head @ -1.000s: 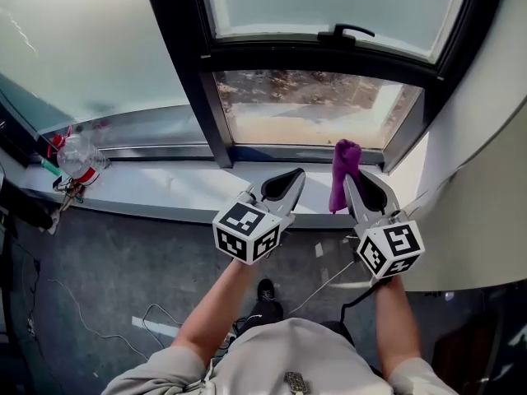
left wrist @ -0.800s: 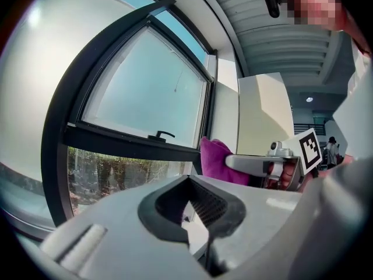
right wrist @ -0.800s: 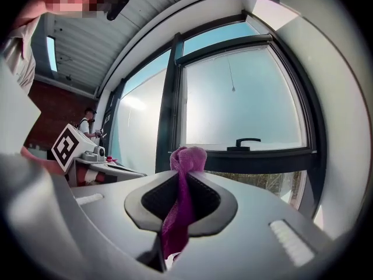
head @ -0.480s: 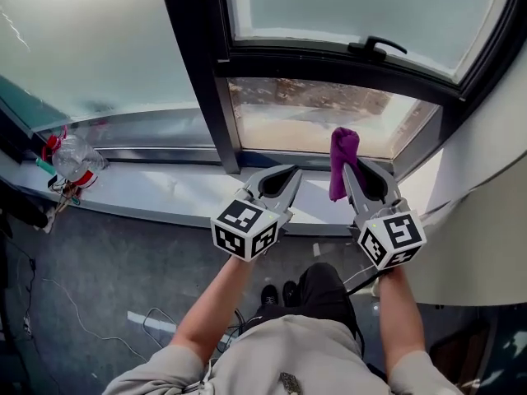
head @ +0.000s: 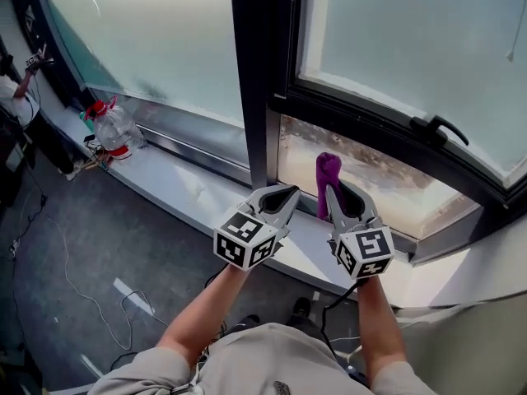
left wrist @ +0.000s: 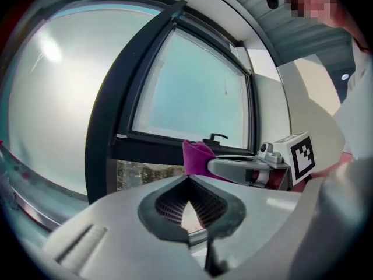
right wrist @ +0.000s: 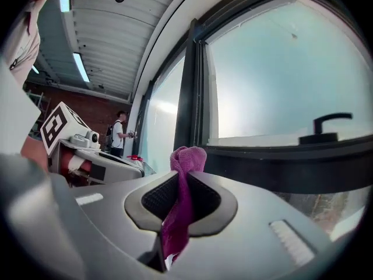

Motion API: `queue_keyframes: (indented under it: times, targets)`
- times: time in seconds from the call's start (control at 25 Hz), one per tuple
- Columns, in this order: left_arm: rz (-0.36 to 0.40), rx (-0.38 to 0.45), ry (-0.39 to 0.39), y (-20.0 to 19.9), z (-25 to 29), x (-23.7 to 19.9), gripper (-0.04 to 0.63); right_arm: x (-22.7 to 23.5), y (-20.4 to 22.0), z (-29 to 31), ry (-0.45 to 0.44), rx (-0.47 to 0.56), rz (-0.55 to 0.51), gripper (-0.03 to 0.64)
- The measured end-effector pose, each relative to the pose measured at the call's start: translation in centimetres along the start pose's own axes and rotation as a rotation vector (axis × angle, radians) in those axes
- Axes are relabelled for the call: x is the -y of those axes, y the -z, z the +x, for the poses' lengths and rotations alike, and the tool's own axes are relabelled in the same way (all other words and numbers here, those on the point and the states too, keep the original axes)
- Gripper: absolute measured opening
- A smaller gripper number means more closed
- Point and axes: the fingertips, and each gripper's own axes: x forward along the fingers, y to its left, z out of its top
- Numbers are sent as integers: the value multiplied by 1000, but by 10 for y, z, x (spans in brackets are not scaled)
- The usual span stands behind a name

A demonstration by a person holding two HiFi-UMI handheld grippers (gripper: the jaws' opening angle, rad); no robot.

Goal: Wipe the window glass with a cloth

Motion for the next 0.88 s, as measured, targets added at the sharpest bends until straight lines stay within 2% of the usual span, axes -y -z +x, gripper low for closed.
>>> queue_keyframes:
  times: [0.16,0.4,0.68,0.88]
  targets:
    - [6,-7,-131,5,30,-45,2,18,32,71,-76,0,52,69]
    - [0,-49,-232,39,41,-124,2,30,92,184,-43,13,97,69]
    - [12,-87,-160,78,49,-202,2,49,123,287,95,124,66,66]
    - [56,-82,-115,83,63,-230,2,68,120,310,212,188,72,64]
